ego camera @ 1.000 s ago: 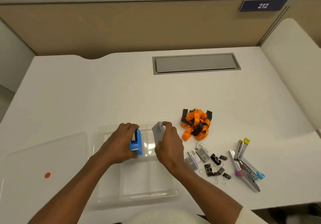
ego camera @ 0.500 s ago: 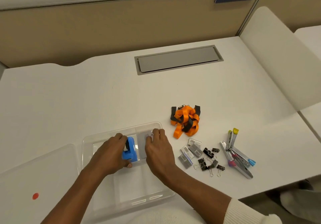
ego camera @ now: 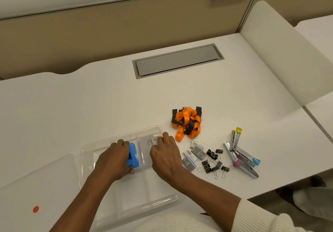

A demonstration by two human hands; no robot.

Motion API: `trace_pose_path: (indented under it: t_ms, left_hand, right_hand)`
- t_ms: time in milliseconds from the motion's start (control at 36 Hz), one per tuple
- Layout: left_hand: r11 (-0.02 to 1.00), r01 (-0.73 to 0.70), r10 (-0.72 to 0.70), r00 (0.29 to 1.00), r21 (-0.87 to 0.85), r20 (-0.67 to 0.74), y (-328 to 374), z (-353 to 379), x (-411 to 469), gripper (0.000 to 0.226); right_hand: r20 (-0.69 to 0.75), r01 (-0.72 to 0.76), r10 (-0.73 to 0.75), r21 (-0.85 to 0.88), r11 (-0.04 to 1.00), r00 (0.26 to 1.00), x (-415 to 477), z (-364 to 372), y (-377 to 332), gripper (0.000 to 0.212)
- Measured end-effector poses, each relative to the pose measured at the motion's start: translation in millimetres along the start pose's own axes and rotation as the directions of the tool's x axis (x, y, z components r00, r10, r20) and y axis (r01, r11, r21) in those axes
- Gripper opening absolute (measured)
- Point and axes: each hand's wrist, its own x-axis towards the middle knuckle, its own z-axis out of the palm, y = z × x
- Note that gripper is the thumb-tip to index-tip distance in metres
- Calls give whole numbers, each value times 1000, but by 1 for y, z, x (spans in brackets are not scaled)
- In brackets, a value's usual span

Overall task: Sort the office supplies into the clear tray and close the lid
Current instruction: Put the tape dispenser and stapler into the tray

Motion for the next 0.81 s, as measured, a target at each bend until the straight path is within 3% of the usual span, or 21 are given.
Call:
trace_pose_path:
  t_ms: [139,194,306,444,639,806]
  left_hand:
    - [1000,27,-27,1000,-9,10,3,-1,1,79]
    - [999,40,-39,999,-17,16,4,0,1,81]
    - [998,51,-50,999,-39,9,5,0,-1,79]
    - [997,54,-53,998,-59,18,6,0,-4,74]
    - [996,67,-66,998,-67,24,9,-2,-6,76]
    - [996,88,-86,993,21,-77,17,-13,-14,76]
  right_hand:
    - [69,-87,82,74,993,994,-1,-4,-10,77]
    - [87,-120,109,137,983,990,2,-8,-13,82]
    - [101,-163,140,267,950,985,6,-18,-11,60]
    - [147,-203,158,383,901,976,9,-24,-4,55]
    - [174,-181,119,399,899,977,11,-18,4,47]
    - [-83,-150,199,402,903,976,14,-29,24,27]
